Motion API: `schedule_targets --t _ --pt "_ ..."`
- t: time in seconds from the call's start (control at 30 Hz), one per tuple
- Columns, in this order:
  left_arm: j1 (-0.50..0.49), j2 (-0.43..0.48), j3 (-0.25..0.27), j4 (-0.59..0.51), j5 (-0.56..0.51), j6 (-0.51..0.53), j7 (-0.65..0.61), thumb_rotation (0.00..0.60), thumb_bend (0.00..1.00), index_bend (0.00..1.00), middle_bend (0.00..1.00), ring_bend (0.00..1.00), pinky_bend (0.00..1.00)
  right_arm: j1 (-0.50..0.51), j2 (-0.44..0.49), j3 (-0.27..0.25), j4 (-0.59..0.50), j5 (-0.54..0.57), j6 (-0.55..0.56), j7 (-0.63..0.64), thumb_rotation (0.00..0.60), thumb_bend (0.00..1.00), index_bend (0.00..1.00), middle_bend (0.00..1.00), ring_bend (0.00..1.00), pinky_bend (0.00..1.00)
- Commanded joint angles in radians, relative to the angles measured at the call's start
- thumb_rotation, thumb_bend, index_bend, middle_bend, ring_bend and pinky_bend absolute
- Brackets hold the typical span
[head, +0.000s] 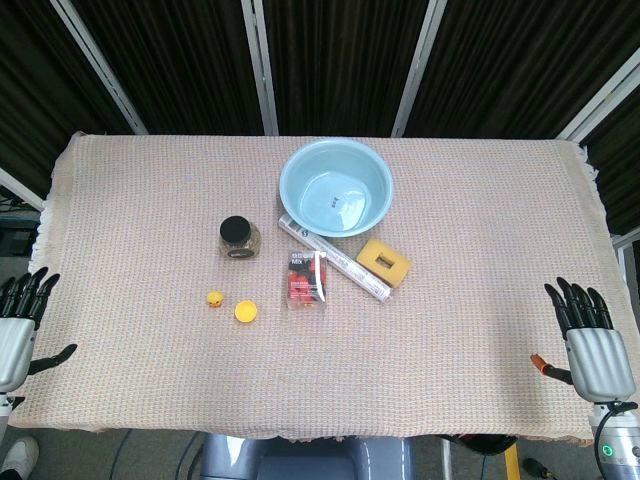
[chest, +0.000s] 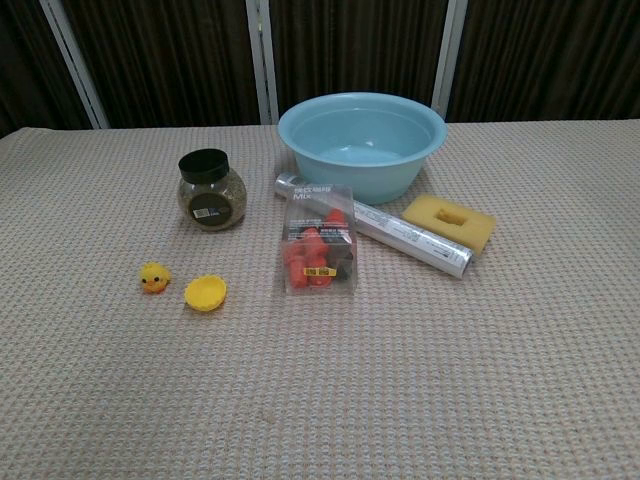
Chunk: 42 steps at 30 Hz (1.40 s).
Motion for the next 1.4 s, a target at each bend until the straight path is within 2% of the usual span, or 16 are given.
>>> schedule_targets --t 0.03,0.8,0.97,1.03,1.17,1.4 --pt "0.001 0.002 0.0 -0.003 -0.002 -0.001 -0.001 0.6 0.11 0.0 0.0 0.0 0.0 -0.001 0.001 0.0 -0.002 0.001 -0.001 0.0 0.6 0.05 0.03 0.0 0.0 0.05" --pt "-0.008 0.009 0.006 -0.029 -0.014 -0.032 0.009 0.6 0.11 0.0 0.0 0.0 0.0 0.003 0.01 -0.006 -0.004 0.003 -0.017 0.007 0.6 0.05 0.04 0.0 0.0 0.05" --pt "-0.028 0.01 -0.002 -0.044 -0.033 -0.068 0.036 0.6 0.12 0.01 0.0 0.0 0.0 0.004 0.011 -0.01 -0.008 -0.004 -0.019 0.01 0.6 0.05 0.04 0.0 0.0 0.05" --pt "-0.044 0.012 -0.006 -0.058 -0.043 -0.094 0.053 0.6 0.12 0.05 0.0 0.0 0.0 0.006 0.011 -0.011 -0.007 -0.007 -0.019 0.011 0.6 0.05 0.04 0.0 0.0 0.05" --pt "-0.084 0.004 -0.024 -0.091 -0.07 -0.151 0.11 0.6 0.13 0.25 0.0 0.0 0.0 0.007 0.01 -0.012 -0.006 -0.01 -0.019 0.014 0.6 0.05 0.05 0.0 0.0 0.05" --pt "-0.183 -0.056 -0.083 -0.181 -0.206 -0.281 0.235 0.6 0.15 0.36 0.0 0.0 0.0 0.009 0.01 -0.013 -0.005 -0.015 -0.021 0.023 0.6 0.05 0.05 0.0 0.0 0.05"
